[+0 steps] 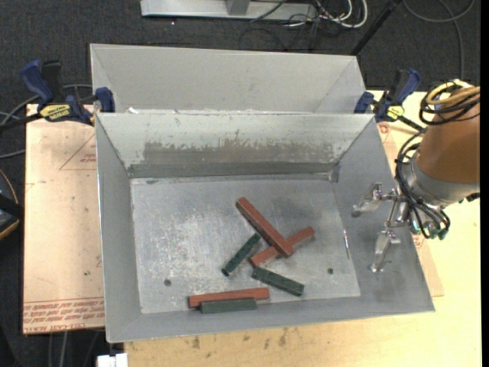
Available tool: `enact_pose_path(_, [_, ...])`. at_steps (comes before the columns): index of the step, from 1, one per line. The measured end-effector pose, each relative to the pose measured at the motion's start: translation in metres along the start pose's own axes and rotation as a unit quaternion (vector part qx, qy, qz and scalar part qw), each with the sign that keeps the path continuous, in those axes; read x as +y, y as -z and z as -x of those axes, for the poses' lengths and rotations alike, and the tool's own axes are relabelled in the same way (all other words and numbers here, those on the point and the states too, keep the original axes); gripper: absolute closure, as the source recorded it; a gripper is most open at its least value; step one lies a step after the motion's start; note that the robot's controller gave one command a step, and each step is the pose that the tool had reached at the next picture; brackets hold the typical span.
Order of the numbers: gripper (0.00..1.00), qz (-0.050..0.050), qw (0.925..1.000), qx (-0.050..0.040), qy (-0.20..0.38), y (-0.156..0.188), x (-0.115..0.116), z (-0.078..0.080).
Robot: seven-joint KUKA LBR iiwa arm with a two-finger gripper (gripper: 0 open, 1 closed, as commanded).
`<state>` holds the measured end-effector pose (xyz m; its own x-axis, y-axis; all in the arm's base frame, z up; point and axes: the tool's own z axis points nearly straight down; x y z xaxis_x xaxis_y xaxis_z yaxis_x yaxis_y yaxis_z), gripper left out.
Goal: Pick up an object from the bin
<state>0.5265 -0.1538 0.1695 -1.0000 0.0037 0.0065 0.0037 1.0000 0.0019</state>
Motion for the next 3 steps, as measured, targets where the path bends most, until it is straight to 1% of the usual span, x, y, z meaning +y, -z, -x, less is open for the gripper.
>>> enact_pose_path(1, [0.00,-0.001,1.0000,-0.0037,0.002,0.004,0.001,0.002])
enact_pose_path(2, [0.00,-0.001,0.9994,-0.0059,0.035,-0.055,0.059,-0.013])
enact_pose_path(3, [0.00,0.001,0.9996,-0.0013,0.028,-0.070,0.077,-0.001])
